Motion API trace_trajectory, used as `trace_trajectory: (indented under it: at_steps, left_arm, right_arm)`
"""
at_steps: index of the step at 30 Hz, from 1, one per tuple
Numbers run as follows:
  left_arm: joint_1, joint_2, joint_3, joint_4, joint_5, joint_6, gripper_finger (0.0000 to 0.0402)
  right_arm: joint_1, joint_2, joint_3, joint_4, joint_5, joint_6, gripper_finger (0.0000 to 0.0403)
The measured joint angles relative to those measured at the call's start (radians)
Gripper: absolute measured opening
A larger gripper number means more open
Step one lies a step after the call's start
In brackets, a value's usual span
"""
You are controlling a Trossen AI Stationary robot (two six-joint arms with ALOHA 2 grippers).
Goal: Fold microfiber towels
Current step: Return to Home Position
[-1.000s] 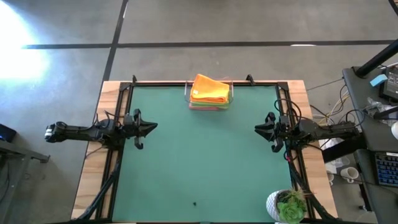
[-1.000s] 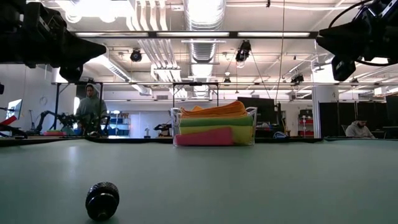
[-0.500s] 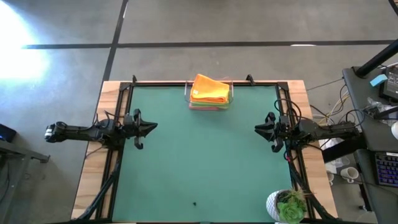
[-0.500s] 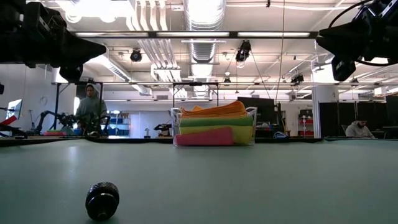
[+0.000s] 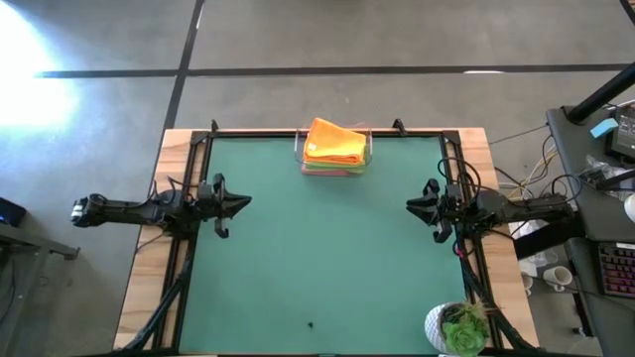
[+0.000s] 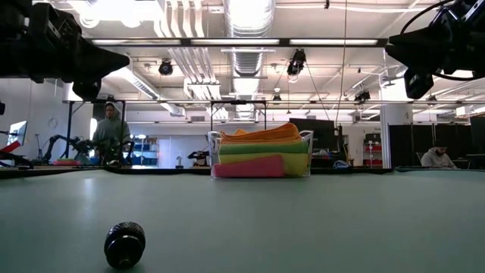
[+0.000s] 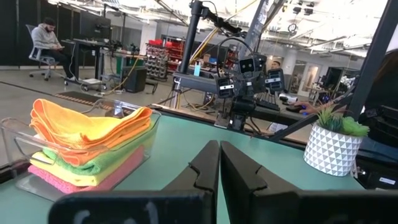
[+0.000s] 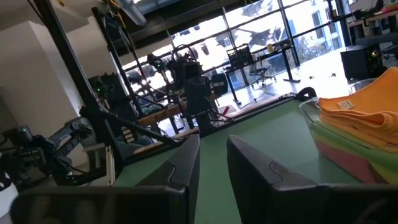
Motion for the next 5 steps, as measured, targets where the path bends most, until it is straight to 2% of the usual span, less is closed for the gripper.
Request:
trace_trajectory:
  at_steps: [5]
  left_arm:
    - [0.000,0.006,0.000,0.000,0.000,0.000,0.0000]
  right_arm:
    - [0.000,0.000,0.000,0.000,0.000,0.000,0.0073]
